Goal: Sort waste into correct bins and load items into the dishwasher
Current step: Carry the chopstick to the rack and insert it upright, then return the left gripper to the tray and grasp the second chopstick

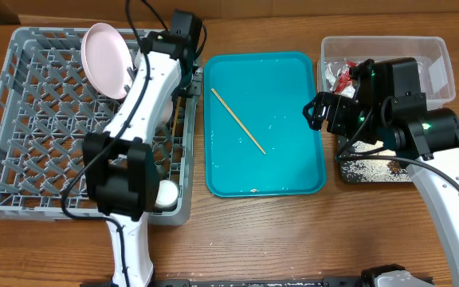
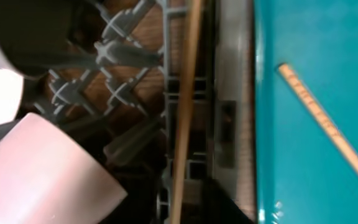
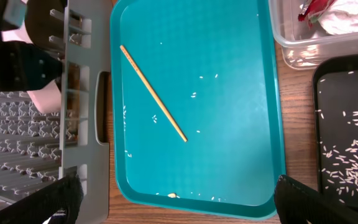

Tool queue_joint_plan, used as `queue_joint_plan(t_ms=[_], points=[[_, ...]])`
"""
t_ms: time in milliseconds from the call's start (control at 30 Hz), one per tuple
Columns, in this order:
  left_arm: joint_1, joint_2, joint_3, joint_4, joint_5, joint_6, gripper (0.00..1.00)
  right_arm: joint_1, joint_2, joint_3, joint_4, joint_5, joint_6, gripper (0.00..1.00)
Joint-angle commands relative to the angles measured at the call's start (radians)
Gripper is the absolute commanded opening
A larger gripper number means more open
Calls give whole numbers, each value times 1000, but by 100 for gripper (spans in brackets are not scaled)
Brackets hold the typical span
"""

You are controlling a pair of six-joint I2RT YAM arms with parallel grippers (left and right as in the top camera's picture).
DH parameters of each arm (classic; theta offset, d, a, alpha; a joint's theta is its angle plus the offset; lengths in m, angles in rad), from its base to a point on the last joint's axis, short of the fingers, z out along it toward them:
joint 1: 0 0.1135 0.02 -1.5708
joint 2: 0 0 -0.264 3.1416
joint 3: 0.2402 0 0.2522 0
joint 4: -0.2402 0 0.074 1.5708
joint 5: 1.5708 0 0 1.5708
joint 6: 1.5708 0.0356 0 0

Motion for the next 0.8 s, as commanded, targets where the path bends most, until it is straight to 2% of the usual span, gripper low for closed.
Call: queue_joint_plan(t_ms=[0,100,233,533,633,767], points=[[-1,17,-2,3,25,-28,39,-1,-3,0,3,10,-3,100],[-1,16,12,0,25,-31,45,-1,-3,0,2,10,-3,100],[-1,16,97,-55,57,-38,48,-1,-3,0,3,10,-3,100],[-22,16,502,-305,253,-74,47,-1,-3,0,3,10,-3,100],[-56,16,594,-368,288,-137,48,-1,-3,0,3,10,-3,100],[-129,16,624,-401,289,-222,48,-1,-3,0,3,10,-3,100]])
